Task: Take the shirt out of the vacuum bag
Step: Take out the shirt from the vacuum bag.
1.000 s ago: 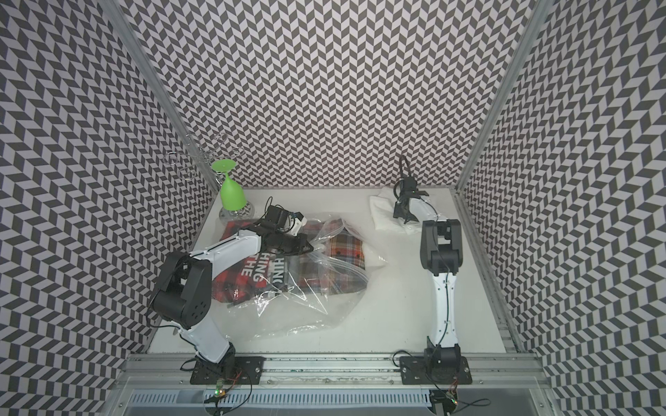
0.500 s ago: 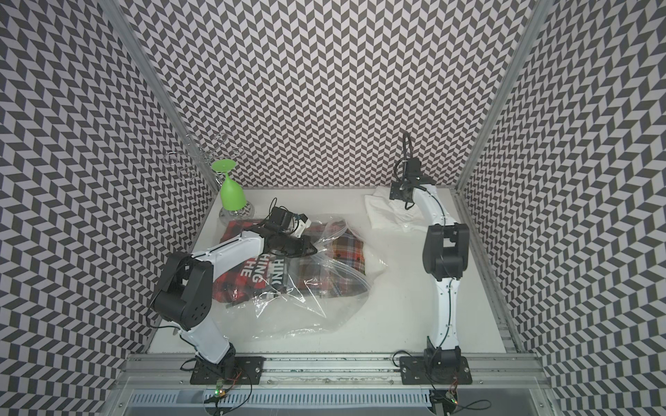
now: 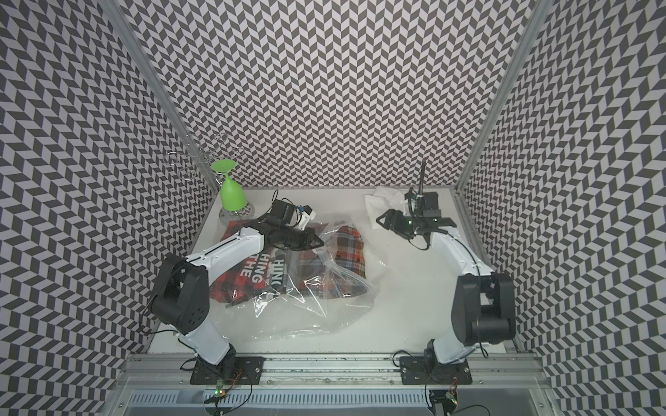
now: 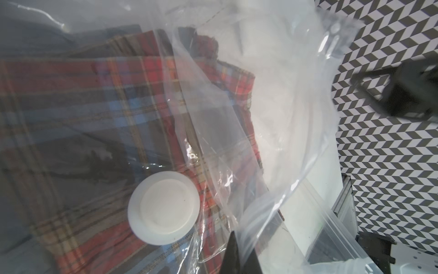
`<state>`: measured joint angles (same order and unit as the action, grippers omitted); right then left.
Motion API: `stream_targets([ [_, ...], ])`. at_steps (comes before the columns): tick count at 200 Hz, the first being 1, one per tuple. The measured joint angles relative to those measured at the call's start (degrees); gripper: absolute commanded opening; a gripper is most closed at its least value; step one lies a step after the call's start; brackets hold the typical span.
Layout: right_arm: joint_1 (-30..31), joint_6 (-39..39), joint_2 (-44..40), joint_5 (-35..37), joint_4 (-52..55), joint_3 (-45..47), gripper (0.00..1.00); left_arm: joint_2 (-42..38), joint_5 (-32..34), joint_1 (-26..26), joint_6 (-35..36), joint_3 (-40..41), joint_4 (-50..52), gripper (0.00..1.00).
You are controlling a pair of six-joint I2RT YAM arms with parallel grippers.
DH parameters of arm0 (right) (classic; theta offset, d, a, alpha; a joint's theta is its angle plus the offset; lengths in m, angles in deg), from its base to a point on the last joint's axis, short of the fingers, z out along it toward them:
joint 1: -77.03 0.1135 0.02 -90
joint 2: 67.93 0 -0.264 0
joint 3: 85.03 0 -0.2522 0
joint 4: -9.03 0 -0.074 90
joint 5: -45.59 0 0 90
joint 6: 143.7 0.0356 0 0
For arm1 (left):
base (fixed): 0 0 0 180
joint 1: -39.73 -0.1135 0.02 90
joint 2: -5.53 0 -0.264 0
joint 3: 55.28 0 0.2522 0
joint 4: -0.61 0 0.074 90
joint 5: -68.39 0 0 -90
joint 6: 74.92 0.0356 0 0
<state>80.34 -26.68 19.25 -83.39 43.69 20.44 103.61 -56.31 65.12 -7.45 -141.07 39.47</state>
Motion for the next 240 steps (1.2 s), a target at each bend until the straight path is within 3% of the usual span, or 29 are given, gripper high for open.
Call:
stream_targets([
  [29,0.4,5.6,-5.4,-6.4,-6.1,11.6,0.73,0.0,-0.8,0.5,-1.2,-1.4,0.0,0.00],
  [71,3.6,9.6,-7.0,-10.3,-15.3,18.6,0.72,0.1,-1.3,1.0,-2.0,-3.8,0.5,0.00],
  [119,7.8,9.0,-0.7,-9.1,-19.3,19.2,0.69,0.3,-1.9,1.2,-2.3,-4.7,0.8,0.00],
  [240,9.0,3.5,9.9,-3.5,-21.8,18.8,0.69,0.4,-2.5,1.7,-4.0,-4.4,0.2,0.00],
])
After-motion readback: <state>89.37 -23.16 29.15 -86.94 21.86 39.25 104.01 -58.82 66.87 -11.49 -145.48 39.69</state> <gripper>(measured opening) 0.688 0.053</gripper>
